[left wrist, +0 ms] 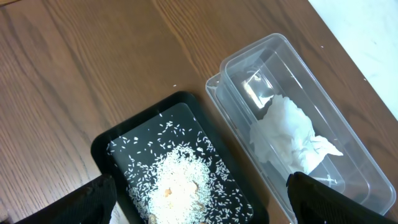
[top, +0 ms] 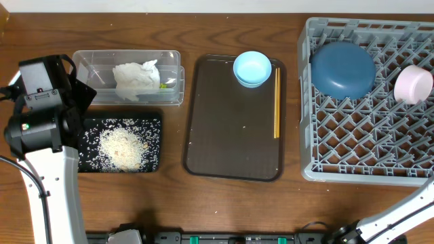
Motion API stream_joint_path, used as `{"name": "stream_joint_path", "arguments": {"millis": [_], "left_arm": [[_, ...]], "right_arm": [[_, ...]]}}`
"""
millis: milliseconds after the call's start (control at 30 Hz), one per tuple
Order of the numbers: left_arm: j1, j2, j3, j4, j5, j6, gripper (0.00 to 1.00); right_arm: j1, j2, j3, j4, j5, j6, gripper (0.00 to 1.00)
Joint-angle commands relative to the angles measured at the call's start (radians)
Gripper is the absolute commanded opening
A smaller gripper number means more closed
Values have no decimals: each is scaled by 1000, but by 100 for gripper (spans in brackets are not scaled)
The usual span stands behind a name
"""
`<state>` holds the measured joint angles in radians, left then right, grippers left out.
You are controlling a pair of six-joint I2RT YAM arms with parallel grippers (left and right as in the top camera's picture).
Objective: Sort waste into correct bins and load items into the dishwasher rack
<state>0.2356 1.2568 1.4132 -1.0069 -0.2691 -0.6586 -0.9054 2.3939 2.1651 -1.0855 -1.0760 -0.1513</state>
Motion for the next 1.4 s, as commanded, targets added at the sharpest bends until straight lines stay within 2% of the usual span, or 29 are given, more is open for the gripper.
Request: {"name": "stream_joint_path", "arguments": {"millis": [0,100,200,333,467,533,633,1033,1367], "left_arm": [[6,4,-3,-3,-20,-13,90],[5,4,-3,-2,-20,-13,90],[6,4,-3,-3,-20,-13,90],[6,4,-3,-3,-20,-13,90],[6,4,-3,-2,-20,-13,90],[5,4,-3,-2,-20,-13,90],[6,4,-3,-3,-20,-13,90],[6,4,-3,-2,-20,-13,90],[6,4,-3,-3,-20,-13,90]], "right_arm": [[55,-125,0,-3,248,45,11],[105,-193,0,8,437,127,11],[162,-233,0,20,518,143,11],[243,-243,-1,20,752,297,10],[307,-238,-1,-5,1030,444,5],[333,-237,-1,-20,1114,472,1],[362,-234,-2,-42,1213,511,1],[372,-227,-87,-30,1223,521,1],[379,-227,-237,125,1044,505,1]]}}
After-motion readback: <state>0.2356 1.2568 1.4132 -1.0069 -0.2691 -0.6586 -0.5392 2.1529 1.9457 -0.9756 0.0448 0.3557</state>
